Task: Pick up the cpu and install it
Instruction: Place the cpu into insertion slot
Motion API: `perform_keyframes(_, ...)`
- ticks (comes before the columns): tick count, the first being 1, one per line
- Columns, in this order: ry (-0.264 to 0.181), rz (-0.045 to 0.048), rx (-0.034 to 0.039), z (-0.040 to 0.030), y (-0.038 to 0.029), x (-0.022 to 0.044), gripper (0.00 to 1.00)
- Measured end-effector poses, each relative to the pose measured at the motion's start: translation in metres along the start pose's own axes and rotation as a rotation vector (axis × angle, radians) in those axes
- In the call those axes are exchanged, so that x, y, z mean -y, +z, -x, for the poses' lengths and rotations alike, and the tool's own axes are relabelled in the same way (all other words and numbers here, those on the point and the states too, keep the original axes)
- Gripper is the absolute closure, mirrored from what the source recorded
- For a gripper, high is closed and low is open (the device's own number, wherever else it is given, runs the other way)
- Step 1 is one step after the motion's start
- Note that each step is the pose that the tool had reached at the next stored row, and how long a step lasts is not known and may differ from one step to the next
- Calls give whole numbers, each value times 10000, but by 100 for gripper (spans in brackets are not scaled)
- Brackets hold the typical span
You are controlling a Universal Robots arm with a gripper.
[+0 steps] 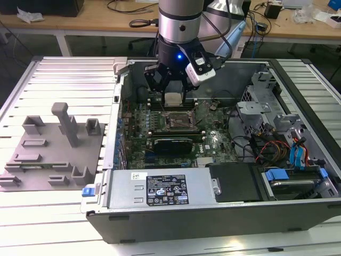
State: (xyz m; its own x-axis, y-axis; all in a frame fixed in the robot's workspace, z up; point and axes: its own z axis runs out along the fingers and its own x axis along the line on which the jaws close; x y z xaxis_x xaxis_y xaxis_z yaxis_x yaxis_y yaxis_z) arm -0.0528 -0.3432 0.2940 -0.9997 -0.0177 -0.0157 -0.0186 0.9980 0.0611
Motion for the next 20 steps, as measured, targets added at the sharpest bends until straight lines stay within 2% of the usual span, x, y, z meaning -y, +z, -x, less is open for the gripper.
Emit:
perform_keyframes(8,101,1,5,0,0,0,45)
perform_keyframes(9,566,-7,34,0,3,0,45)
perform_keyframes(15,1688,-24,103,0,11,1,45)
perform_keyframes(20,2902,-42,178,0,17,1,45)
